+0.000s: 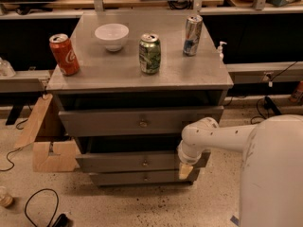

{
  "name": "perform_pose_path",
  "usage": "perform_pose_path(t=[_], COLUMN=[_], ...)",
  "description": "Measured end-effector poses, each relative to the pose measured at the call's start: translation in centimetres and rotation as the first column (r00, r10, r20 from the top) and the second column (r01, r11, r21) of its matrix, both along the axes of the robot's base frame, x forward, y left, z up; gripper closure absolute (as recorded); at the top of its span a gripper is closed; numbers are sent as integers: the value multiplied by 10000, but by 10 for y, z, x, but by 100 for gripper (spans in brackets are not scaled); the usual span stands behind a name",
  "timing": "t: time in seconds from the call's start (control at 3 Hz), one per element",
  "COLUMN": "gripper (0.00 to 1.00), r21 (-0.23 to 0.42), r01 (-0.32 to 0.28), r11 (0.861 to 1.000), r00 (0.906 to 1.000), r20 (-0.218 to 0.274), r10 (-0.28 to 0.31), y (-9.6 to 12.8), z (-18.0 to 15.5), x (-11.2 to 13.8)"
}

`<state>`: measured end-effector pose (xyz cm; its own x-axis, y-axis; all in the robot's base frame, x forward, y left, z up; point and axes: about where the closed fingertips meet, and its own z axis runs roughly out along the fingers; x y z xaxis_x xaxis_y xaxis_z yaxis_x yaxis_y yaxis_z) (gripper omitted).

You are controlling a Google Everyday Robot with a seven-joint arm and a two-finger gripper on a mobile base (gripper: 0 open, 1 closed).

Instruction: Open middle drawer

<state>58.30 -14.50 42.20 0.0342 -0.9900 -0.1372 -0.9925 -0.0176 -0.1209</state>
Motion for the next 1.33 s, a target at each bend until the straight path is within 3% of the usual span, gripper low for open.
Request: perform_pose_path(t=[0.67,1.0,1.33], gripper=[0,0,18], r21=[0,-46,-89], r01=[-5,-129,93], r11=[10000,9999,9999], r00=[10000,9994,9963], r20=[-17,-309,-859], r10=[5,127,-100], y=[0,8,12], z=[-1,-17,-31], x=[-1,3,-11])
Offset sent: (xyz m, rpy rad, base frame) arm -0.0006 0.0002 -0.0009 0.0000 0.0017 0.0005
